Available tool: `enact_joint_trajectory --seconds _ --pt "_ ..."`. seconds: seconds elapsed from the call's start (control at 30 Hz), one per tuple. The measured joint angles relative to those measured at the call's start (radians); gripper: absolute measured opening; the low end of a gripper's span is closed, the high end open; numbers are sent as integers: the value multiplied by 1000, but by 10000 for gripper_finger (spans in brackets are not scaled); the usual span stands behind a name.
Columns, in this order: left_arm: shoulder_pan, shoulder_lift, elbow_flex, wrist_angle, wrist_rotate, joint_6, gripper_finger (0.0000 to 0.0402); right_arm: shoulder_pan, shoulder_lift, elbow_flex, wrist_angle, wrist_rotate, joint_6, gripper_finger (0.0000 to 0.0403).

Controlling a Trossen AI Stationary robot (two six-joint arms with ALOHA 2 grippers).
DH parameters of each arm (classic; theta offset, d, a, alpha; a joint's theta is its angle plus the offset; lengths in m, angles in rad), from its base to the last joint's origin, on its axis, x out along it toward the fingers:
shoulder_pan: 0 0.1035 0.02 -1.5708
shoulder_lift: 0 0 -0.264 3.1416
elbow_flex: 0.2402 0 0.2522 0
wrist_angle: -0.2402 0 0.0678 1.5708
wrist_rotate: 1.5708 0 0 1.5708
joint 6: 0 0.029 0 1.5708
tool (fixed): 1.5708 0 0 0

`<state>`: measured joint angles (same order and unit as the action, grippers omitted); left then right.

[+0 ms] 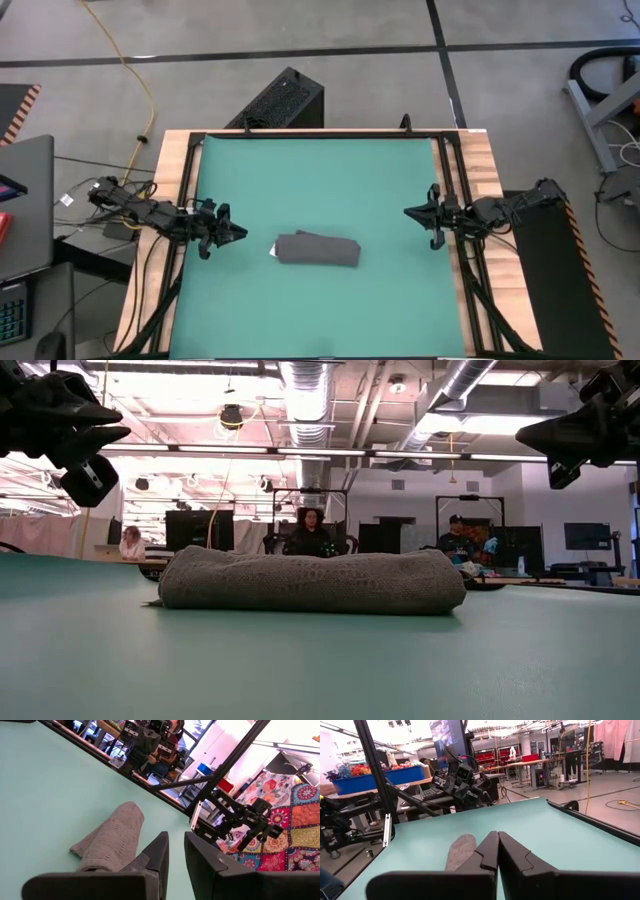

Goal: Roll towel
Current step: Return to Home Position

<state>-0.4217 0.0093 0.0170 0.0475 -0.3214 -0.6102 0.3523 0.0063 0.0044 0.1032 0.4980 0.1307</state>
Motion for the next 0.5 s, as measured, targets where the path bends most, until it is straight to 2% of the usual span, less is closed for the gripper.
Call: enact_joint_trajectory --seconds 0.5 --pt "-21 -6 0 2 0 1 50 0 0 0 0 0 0 31"
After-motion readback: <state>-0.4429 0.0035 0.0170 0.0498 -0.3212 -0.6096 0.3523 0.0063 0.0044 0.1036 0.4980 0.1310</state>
